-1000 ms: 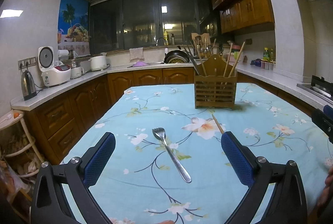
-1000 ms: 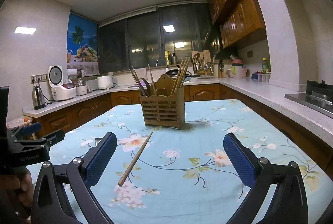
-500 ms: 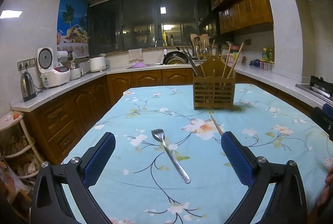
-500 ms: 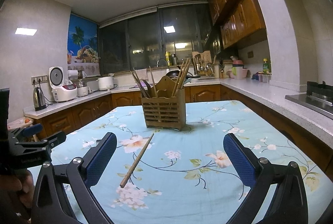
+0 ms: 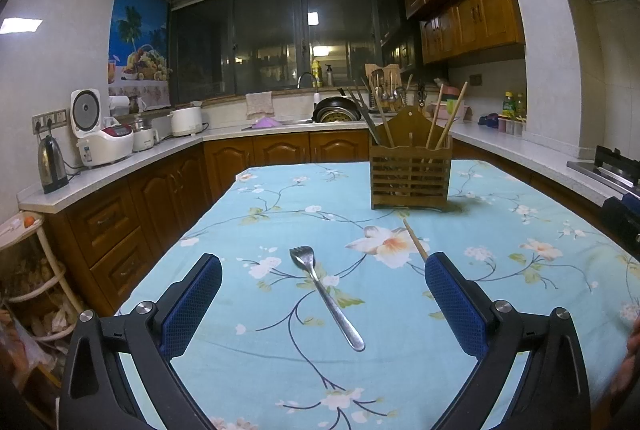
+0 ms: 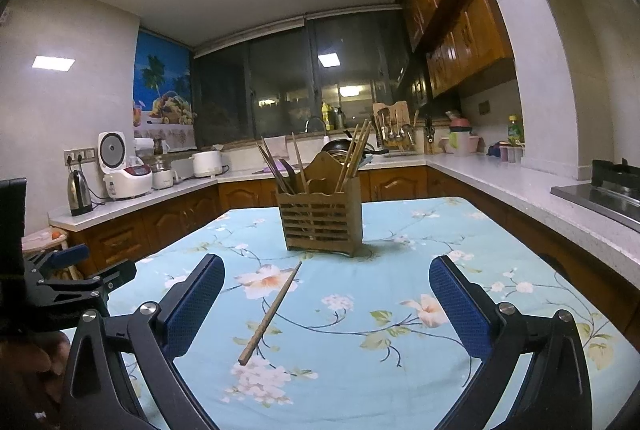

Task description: Organize utensils

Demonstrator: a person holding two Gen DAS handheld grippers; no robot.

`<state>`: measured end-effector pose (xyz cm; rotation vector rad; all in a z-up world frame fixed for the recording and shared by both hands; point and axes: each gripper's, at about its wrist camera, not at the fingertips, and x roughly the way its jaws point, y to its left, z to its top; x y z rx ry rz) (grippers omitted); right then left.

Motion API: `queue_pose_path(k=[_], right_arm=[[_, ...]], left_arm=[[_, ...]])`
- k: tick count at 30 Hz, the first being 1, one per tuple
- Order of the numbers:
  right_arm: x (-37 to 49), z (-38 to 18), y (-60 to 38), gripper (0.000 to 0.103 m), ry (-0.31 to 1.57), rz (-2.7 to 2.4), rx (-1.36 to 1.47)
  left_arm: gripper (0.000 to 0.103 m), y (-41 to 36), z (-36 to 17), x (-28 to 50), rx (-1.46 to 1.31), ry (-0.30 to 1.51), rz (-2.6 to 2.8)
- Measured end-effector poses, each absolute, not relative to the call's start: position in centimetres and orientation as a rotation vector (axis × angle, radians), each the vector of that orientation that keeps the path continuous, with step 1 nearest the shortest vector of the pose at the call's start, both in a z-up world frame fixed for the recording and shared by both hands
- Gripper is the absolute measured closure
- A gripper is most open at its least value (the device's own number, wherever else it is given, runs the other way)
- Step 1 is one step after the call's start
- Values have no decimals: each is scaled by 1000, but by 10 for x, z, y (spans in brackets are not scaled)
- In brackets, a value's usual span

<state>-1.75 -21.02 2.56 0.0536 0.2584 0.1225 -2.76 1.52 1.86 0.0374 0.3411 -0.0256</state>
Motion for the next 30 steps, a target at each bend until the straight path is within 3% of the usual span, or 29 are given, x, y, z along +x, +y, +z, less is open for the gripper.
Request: queue_pose_path(k=[30], right_arm=[[-20,31,-209,0,259,125,63]], left_arm=[[1,6,20,-28,37,343,-39]])
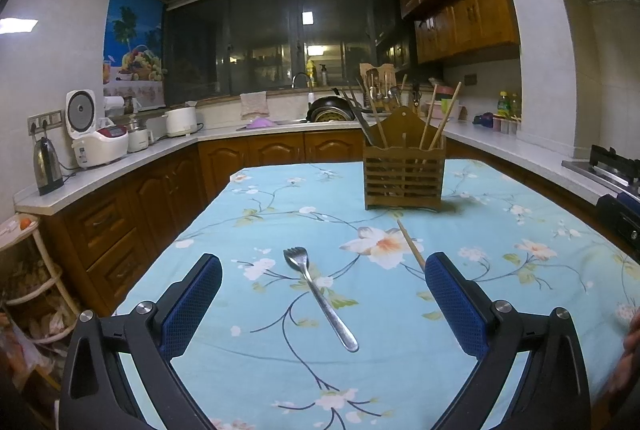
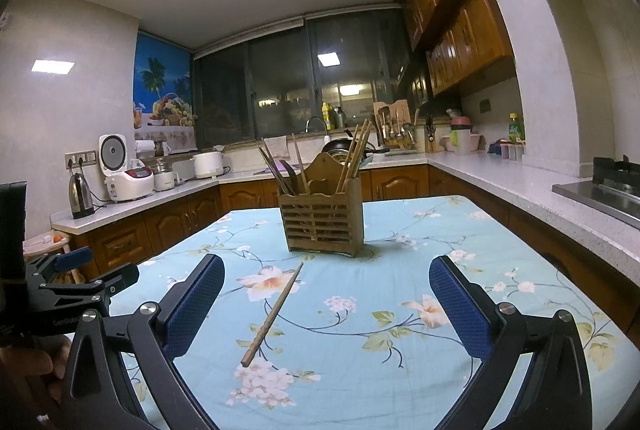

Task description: Organize utensils

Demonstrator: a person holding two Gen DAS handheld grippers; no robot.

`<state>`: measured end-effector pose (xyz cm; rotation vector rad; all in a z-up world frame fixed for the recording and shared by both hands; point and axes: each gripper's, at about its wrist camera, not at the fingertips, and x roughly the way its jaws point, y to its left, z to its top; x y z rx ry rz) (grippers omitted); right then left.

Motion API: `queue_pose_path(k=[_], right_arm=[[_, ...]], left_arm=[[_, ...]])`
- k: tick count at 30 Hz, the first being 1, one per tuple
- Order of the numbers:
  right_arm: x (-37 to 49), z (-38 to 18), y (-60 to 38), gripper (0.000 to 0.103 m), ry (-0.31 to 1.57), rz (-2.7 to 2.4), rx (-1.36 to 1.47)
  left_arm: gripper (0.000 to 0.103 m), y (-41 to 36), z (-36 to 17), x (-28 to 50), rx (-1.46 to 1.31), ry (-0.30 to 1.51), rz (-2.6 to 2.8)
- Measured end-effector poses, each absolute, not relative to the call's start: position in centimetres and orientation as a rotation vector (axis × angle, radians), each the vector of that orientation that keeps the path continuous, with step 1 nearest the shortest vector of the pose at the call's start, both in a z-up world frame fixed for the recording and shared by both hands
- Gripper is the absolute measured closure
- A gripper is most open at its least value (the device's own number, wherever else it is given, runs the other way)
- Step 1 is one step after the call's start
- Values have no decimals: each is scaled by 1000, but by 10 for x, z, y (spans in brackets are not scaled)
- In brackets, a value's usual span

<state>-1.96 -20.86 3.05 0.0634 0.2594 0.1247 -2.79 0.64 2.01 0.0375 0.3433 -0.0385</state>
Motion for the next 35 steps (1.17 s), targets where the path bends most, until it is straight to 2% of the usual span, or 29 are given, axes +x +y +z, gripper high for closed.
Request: queue_pose_path(k=[35], right_arm=[[-3,26,-209,0,321,127,83]], left_arm=[[1,-12,29,-21,23,355,-74]])
